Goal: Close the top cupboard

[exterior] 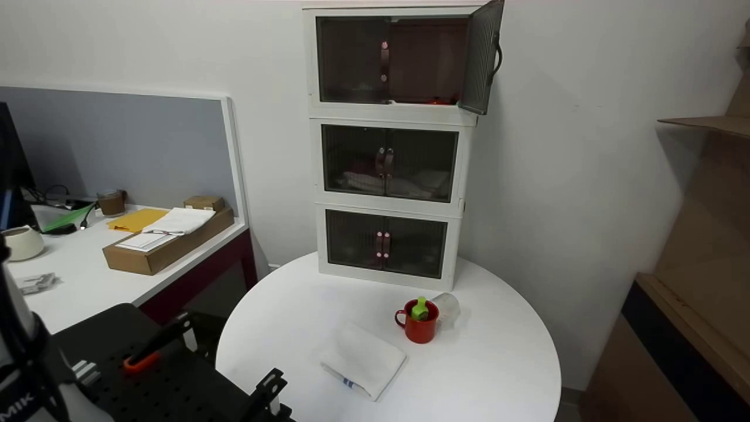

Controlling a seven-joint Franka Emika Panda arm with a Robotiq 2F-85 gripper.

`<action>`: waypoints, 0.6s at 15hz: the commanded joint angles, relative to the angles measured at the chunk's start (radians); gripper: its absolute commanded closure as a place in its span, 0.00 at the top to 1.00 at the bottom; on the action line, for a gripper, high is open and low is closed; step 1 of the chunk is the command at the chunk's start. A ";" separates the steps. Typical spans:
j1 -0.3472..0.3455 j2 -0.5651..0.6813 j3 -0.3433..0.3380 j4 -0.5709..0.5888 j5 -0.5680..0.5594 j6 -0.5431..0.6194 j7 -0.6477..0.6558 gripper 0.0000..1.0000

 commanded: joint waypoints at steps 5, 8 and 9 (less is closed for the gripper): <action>-0.064 0.231 0.010 0.254 0.004 0.116 -0.183 1.00; -0.094 0.301 0.033 0.312 0.095 0.097 -0.271 1.00; -0.105 0.318 0.045 0.326 0.138 0.087 -0.306 1.00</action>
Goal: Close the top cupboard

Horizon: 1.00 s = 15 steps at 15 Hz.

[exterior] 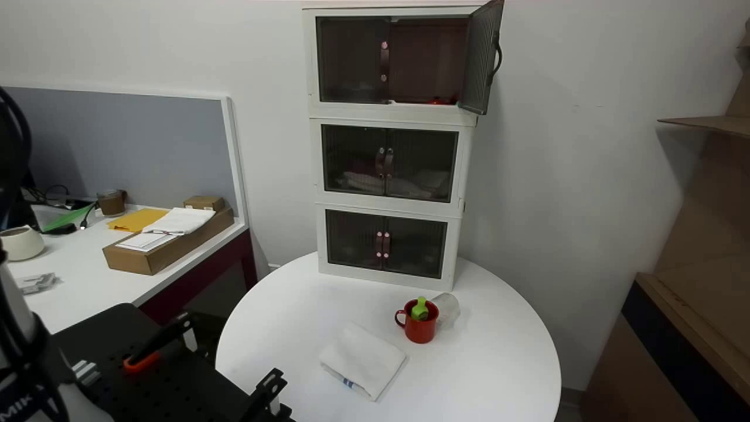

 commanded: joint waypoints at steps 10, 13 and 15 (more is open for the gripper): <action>-0.087 0.152 0.160 0.155 0.269 -0.190 -0.329 1.00; -0.066 0.144 0.193 0.143 0.277 -0.259 -0.391 1.00; -0.055 0.138 0.215 0.136 0.276 -0.300 -0.429 1.00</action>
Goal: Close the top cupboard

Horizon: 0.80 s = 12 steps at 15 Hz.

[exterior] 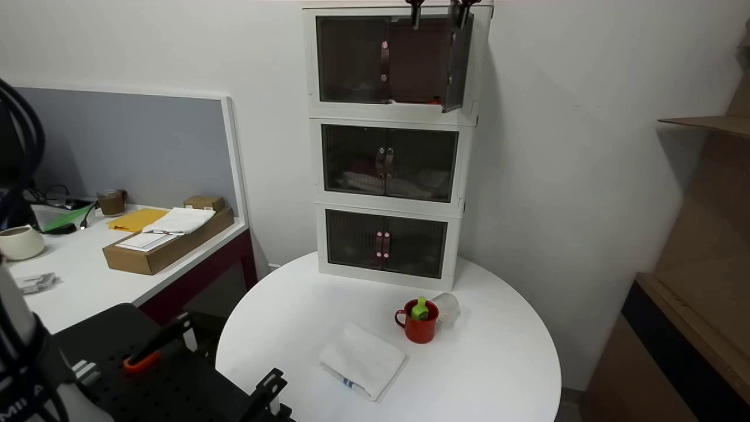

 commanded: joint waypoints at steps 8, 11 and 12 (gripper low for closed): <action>0.041 0.014 0.052 0.040 0.050 -0.074 -0.082 1.00; 0.049 0.020 0.066 0.048 0.093 -0.030 -0.025 1.00; 0.056 0.020 0.068 0.043 0.103 0.005 0.003 1.00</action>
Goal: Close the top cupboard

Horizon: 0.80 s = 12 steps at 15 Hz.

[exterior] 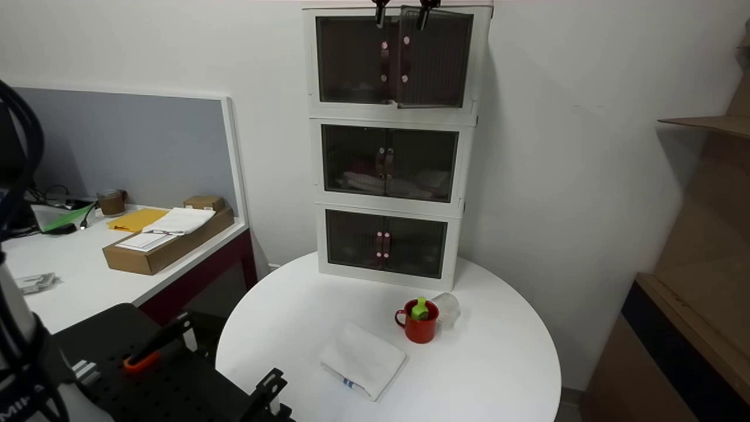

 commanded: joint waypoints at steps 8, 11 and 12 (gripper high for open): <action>0.084 0.096 0.045 -0.009 0.011 0.442 0.243 1.00; 0.069 0.119 0.046 -0.002 0.011 0.483 0.291 1.00; 0.063 0.123 0.046 -0.001 0.009 0.495 0.303 1.00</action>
